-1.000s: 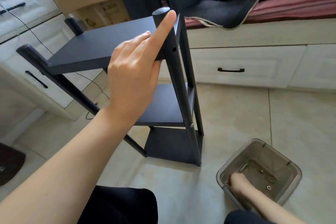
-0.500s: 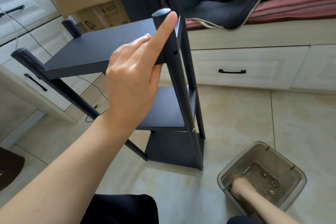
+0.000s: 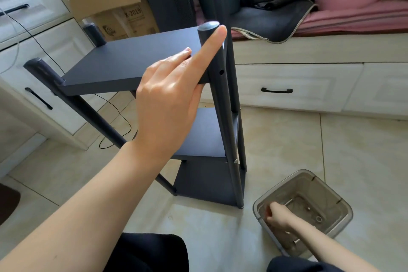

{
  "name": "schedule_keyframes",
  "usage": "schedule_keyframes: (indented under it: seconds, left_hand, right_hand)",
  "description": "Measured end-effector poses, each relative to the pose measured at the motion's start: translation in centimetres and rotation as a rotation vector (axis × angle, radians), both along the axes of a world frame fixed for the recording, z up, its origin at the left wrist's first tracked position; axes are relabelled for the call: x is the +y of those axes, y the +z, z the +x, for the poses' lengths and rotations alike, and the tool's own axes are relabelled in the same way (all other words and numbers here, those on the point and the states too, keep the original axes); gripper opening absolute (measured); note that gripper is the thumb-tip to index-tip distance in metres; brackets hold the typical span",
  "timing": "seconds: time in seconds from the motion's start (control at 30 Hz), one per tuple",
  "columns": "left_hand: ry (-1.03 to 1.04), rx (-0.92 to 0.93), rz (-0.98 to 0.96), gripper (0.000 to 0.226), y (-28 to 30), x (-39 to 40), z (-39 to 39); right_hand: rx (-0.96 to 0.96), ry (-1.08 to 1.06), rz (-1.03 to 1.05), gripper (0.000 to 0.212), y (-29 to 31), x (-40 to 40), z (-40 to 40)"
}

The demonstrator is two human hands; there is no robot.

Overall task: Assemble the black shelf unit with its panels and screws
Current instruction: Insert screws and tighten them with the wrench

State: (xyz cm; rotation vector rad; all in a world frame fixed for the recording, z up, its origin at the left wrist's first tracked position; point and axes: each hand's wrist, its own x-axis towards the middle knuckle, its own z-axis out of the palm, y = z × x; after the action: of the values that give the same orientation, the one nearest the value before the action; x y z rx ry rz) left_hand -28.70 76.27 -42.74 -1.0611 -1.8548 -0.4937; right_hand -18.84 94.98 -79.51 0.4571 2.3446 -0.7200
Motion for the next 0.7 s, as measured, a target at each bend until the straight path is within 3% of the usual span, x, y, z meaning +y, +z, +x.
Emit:
schedule_keyframes:
  seconds: [0.1, 0.2, 0.27, 0.4, 0.7]
  left_hand:
    - [-0.017, -0.005, 0.010, 0.048, 0.0, -0.1, 0.6]
    - [-0.026, 0.042, 0.012, 0.045, 0.2, -0.4, 1.1]
    - [-0.023, 0.081, 0.028, 0.044, 0.3, -0.6, 1.2]
    - [-0.037, 0.115, 0.040, 0.049, 0.2, -1.0, 1.6]
    - [-0.053, -0.033, 0.140, 0.071, -0.2, -1.3, 1.4]
  right_hand:
    - [0.055, -0.010, -0.033, 0.002, 3.3, 0.2, 0.2]
    - [0.167, -0.048, -0.085, 0.016, 7.7, 1.0, 0.6]
    - [0.229, -0.105, -0.096, 0.012, 11.4, 1.5, 0.9]
    - [0.473, -0.152, -0.060, 0.018, 19.3, 1.3, 1.7]
    - [1.051, -0.388, -0.360, 0.014, 36.1, -2.3, 3.6]
